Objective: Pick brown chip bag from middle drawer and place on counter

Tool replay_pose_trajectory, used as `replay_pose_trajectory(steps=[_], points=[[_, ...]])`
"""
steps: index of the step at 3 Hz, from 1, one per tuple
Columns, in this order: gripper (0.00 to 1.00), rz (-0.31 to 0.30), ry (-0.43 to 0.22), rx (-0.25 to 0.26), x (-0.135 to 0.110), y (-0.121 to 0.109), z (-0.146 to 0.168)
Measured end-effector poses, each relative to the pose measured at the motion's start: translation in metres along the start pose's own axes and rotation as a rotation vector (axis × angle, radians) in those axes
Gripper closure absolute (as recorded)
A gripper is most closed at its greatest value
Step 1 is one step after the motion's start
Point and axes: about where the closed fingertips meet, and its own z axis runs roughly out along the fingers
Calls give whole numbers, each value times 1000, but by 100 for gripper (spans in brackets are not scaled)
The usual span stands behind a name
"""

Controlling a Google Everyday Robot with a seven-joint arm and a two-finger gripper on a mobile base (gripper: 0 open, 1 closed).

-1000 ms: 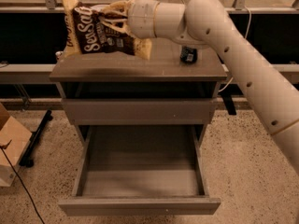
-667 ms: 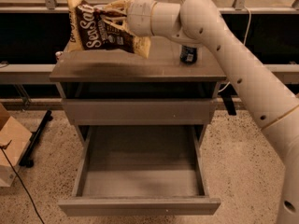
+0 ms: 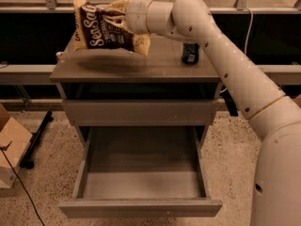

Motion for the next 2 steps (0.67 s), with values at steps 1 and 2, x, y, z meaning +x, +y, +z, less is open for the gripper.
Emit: replay_pose_trajectory(steps=[1,2], points=[[36,1,-2,-3,-1,1,2],[12,2,-6,-6,-3,3,4]])
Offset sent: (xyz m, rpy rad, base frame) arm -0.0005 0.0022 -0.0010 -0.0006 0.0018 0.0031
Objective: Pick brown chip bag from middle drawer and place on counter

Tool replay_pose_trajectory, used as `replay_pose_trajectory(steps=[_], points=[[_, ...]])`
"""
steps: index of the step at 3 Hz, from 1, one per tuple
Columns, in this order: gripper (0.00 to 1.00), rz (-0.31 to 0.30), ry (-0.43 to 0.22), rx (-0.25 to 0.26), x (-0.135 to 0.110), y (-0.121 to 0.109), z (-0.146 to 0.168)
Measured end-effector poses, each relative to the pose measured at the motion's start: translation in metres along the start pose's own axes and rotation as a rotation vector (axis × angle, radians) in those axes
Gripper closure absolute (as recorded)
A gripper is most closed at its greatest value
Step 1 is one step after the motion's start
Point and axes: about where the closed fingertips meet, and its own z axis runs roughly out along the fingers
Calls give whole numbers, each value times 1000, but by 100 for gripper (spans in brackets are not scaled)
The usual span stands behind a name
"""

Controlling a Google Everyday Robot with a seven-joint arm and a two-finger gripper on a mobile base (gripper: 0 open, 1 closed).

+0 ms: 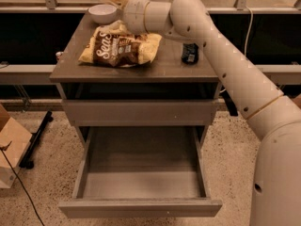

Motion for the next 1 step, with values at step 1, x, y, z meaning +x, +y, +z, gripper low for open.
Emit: replay_pose_trajectory(steps=[1], points=[[0,0,-3,-2,-1,1,2]])
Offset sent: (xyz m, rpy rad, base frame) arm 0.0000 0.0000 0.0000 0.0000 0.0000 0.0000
